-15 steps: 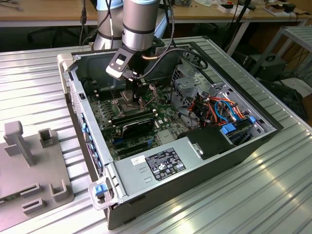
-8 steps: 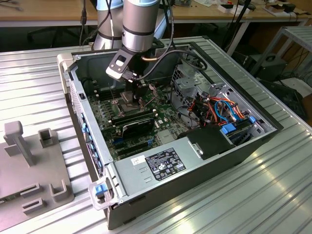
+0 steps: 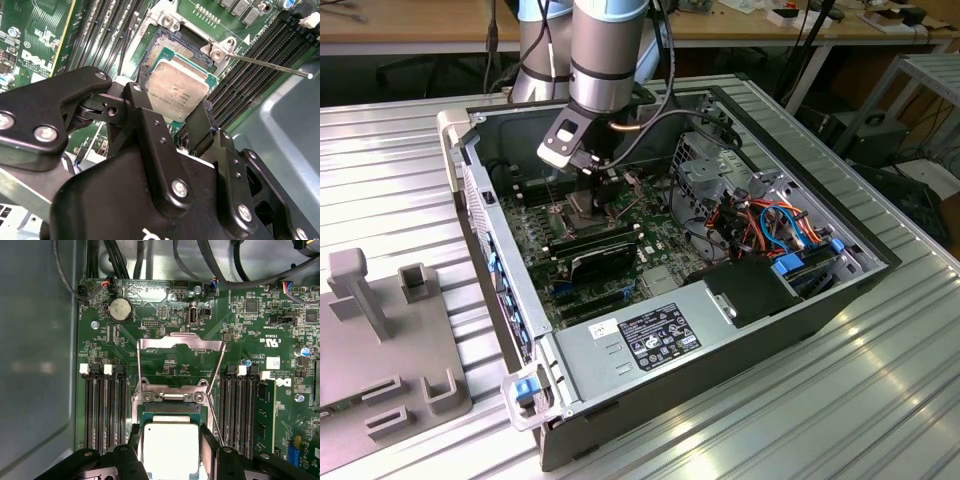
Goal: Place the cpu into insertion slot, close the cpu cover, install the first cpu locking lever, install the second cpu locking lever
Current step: 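Place the cpu into insertion slot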
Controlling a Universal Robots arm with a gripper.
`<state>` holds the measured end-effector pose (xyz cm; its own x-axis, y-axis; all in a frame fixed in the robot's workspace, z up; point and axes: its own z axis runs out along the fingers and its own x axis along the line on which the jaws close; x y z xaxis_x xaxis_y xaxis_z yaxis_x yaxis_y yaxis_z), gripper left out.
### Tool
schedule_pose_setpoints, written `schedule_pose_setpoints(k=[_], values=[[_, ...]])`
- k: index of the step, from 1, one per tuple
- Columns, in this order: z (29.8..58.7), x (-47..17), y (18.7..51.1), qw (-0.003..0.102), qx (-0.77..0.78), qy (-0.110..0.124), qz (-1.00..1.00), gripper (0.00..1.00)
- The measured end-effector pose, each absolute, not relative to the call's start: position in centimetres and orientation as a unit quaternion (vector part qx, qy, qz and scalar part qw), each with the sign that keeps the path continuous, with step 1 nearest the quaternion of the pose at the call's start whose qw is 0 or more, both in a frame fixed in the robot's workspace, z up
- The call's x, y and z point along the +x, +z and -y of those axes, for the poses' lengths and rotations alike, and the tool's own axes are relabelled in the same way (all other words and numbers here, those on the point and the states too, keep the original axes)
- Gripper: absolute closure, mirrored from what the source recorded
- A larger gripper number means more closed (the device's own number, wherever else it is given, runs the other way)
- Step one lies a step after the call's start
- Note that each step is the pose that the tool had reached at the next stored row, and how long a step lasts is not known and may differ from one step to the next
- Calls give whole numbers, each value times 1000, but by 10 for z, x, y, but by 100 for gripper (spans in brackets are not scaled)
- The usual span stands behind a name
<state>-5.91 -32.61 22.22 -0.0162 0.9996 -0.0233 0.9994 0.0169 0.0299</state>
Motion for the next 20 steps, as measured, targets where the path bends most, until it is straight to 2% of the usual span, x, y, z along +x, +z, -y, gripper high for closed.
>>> schedule_pose_setpoints(k=[20], values=[[326, -61, 213, 19, 701, 2, -713, 45]])
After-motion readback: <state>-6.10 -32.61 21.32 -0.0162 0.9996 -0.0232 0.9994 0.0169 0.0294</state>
